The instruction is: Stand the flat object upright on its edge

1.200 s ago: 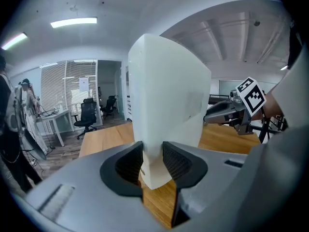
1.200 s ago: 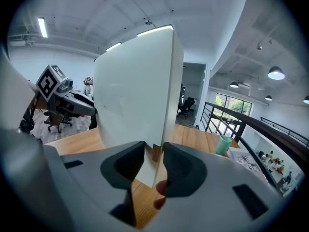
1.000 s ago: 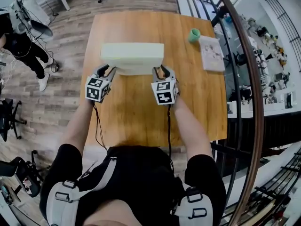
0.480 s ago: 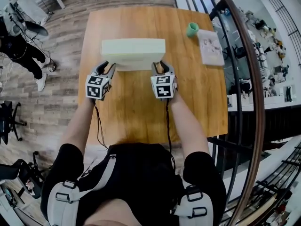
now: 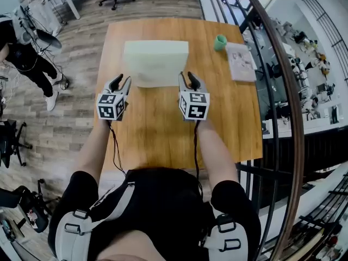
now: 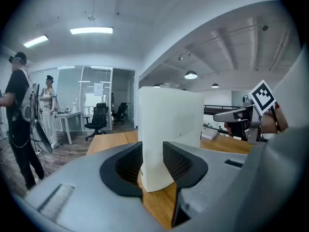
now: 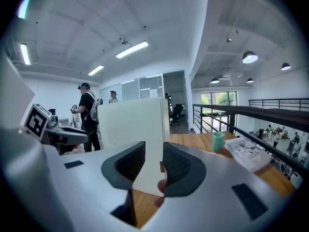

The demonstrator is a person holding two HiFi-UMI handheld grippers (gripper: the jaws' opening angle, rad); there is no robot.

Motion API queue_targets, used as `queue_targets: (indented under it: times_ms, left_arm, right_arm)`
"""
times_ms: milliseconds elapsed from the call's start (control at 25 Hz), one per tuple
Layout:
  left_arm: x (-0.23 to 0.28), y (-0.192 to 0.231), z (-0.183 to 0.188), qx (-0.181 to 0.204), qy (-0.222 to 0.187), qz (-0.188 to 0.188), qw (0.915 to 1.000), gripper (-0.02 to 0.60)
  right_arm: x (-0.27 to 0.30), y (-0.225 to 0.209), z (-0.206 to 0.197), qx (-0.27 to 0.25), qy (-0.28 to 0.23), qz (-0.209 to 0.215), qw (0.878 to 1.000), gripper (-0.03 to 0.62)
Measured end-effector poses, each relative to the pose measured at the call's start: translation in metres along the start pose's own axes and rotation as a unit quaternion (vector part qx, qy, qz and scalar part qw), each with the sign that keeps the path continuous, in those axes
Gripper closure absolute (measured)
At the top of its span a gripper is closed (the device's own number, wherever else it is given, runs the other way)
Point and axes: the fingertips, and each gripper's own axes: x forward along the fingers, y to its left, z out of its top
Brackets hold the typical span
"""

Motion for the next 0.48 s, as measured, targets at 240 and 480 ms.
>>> queue_targets:
  times_ms: [240, 480]
  left_arm:
    - [-0.047, -0.008, 0.049, 0.021, -0.071, 0.052, 0.9959, 0.577]
    - [-0.092, -0.029, 0.081, -0.005, -0.113, 0.073, 0.9909, 0.577]
  right_arm:
    - [-0.041, 0.015, 0.047, -0.016, -0.085, -0.023, 0.996, 0.588]
    - [-0.082, 0.044, 0.090, -0.032, -0.158, 0.004, 0.987, 0.589]
